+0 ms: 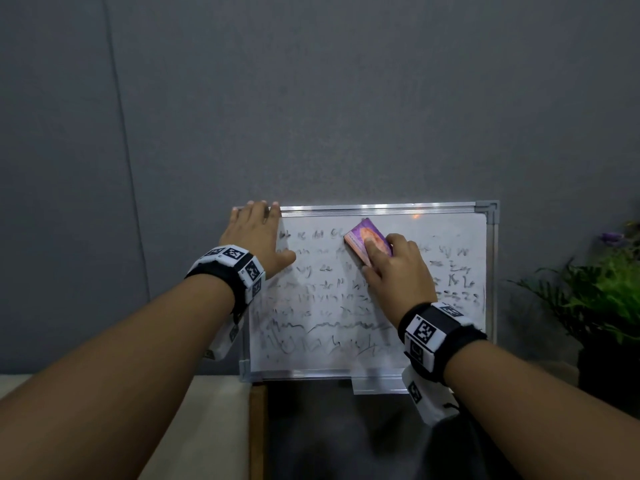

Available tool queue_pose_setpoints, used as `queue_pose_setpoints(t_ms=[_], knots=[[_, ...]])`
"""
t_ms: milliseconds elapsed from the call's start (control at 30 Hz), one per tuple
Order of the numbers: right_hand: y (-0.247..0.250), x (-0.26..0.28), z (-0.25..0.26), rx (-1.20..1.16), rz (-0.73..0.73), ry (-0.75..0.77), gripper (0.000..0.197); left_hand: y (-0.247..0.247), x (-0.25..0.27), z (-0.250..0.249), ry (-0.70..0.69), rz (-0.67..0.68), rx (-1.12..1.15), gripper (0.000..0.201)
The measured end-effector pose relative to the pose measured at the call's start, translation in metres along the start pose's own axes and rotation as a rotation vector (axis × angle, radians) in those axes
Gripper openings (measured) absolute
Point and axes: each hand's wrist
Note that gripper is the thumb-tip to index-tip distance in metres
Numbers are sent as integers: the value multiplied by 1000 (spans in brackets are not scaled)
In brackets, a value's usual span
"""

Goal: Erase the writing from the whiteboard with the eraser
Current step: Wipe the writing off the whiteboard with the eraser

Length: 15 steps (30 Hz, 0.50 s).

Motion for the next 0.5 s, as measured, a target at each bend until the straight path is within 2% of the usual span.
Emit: queue_pose_setpoints(t_ms=[133, 267, 500], knots=[[0, 8, -4, 70, 16, 69, 42, -2, 0, 2, -6, 7, -6, 95], [4, 0, -5, 63, -16, 25, 42, -2, 1, 1, -5, 16, -6, 94], [-3, -2, 17, 49, 52, 58, 42, 3, 3, 2, -10, 38, 14, 77]])
Point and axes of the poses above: each hand's wrist, its own x-axis away from the middle knuckle, its own y-axis out of the back of the hand, z = x × y, and after that the axes turned 4 degrees about y, right-handed
